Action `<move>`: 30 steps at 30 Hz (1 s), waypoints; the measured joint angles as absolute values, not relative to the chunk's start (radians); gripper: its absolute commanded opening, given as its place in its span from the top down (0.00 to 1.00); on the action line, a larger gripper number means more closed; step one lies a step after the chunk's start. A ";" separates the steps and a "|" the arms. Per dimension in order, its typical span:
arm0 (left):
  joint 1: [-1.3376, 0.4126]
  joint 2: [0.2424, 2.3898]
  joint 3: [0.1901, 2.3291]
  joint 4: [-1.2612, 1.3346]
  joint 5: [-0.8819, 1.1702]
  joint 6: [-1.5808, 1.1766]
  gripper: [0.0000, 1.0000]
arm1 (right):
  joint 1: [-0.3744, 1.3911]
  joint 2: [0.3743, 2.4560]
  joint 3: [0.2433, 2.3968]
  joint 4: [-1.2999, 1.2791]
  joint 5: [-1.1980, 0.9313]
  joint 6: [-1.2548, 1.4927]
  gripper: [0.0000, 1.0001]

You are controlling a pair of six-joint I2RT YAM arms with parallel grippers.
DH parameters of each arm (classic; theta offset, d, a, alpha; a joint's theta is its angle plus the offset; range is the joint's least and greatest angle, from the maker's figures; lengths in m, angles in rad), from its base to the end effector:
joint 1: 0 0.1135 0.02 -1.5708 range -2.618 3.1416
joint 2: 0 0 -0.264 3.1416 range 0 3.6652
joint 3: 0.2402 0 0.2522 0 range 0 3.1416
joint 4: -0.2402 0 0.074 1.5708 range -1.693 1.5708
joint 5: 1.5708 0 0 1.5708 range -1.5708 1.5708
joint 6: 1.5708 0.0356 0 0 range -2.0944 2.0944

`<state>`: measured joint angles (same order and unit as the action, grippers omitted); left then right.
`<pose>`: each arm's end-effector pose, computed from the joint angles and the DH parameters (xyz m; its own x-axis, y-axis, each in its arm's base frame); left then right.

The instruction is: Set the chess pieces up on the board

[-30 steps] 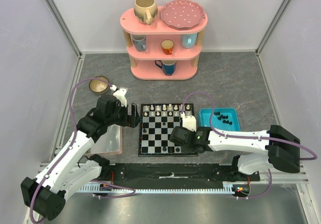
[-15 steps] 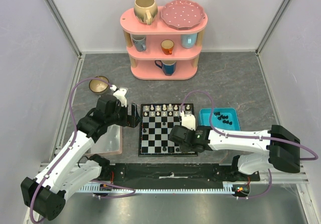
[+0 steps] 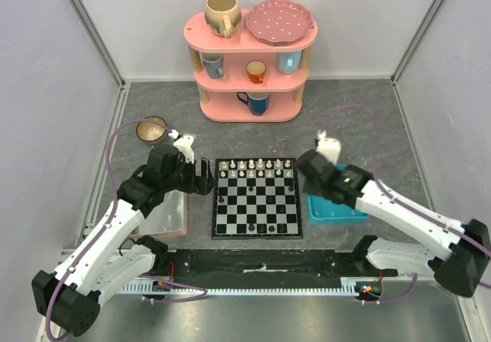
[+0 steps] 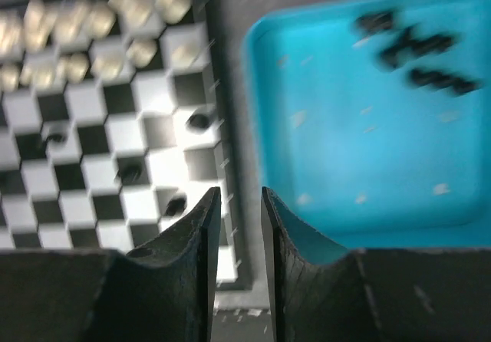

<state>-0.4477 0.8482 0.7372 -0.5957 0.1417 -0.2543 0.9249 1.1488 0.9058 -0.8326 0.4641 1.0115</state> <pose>0.1588 -0.0818 0.2731 -0.6987 0.0593 -0.7130 0.3612 0.8894 -0.2801 0.1418 0.1616 0.2605 -0.7778 0.2274 -0.5860 0.1380 0.9713 0.1938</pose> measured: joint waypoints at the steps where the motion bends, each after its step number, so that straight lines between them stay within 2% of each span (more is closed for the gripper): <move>1: -0.448 0.848 0.737 -0.596 0.142 -0.254 0.11 | 0.862 1.122 0.906 -0.833 0.473 0.981 0.65; 6: -0.450 0.849 0.737 -0.596 0.142 -0.254 0.11 | 0.544 1.083 0.884 -0.789 0.460 0.820 0.67; 12: -0.453 0.849 0.737 -0.596 0.142 -0.254 0.11 | 0.237 1.199 0.767 -0.657 0.307 0.670 0.69; 22: -0.457 0.850 0.737 -0.596 0.143 -0.254 0.11 | 0.093 1.284 0.710 -0.536 0.167 0.573 0.71; 30: -0.457 0.851 0.737 -0.596 0.150 -0.254 0.11 | 0.066 1.319 0.707 -0.485 0.134 0.550 0.73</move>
